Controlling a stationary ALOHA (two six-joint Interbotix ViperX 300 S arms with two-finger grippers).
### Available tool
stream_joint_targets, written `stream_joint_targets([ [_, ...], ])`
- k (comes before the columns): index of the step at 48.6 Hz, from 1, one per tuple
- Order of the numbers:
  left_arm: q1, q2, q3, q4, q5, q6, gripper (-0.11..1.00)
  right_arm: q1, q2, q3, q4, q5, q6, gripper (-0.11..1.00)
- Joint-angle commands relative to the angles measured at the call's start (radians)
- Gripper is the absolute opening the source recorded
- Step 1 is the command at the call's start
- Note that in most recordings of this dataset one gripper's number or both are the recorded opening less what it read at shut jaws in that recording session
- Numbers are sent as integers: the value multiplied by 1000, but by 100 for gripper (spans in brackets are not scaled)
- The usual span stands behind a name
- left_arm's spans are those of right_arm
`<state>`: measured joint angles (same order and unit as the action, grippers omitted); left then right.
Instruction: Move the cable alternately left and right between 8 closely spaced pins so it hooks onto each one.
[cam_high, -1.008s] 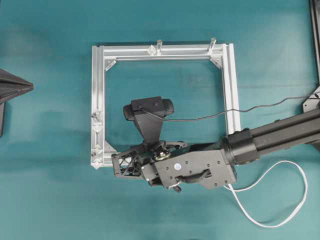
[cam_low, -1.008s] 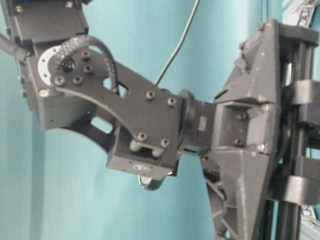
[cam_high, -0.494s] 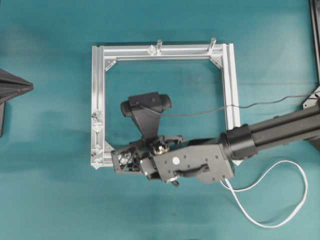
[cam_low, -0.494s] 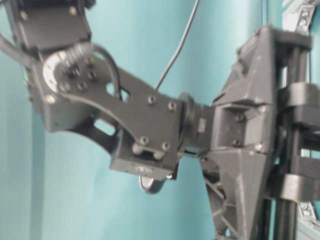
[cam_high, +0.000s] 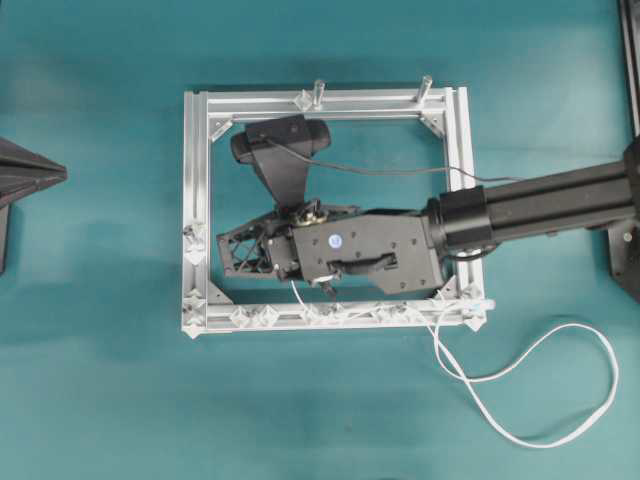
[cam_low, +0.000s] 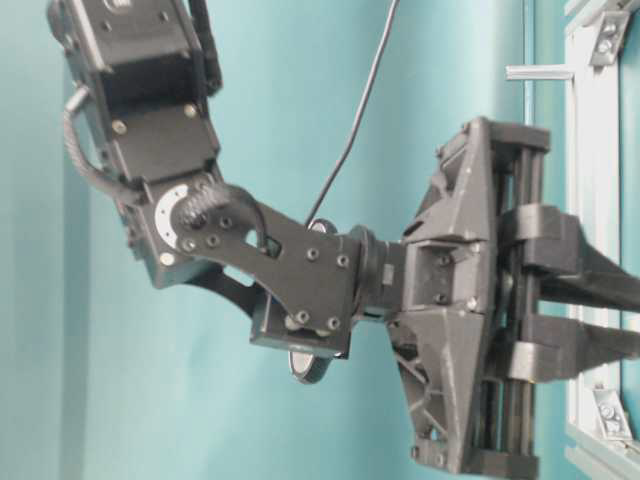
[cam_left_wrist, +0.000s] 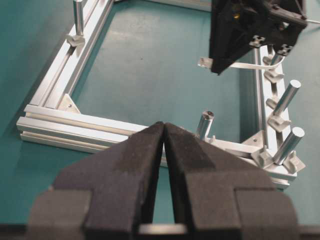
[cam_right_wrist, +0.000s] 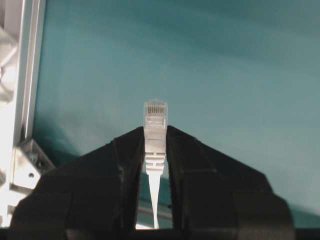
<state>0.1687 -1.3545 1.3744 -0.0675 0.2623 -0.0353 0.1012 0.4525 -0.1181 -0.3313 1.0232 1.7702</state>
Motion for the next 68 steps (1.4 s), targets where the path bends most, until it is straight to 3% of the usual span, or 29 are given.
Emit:
stream_joint_targets([
  [1,0,8,-11,2,-9,-5,12,-18,-37,-9,-5,-8,-14,15],
  [19,0,8,-11,2,-9,-5,12,-41,-2,-48,3,-109,-18,15],
  [40,0,8,-11,3,-8,-5,12,-46,98,-204,5,-106,-20,16],
  [68,0,8,-11,2,-8,-5,12,3,107,-250,17,-52,-2,16],
])
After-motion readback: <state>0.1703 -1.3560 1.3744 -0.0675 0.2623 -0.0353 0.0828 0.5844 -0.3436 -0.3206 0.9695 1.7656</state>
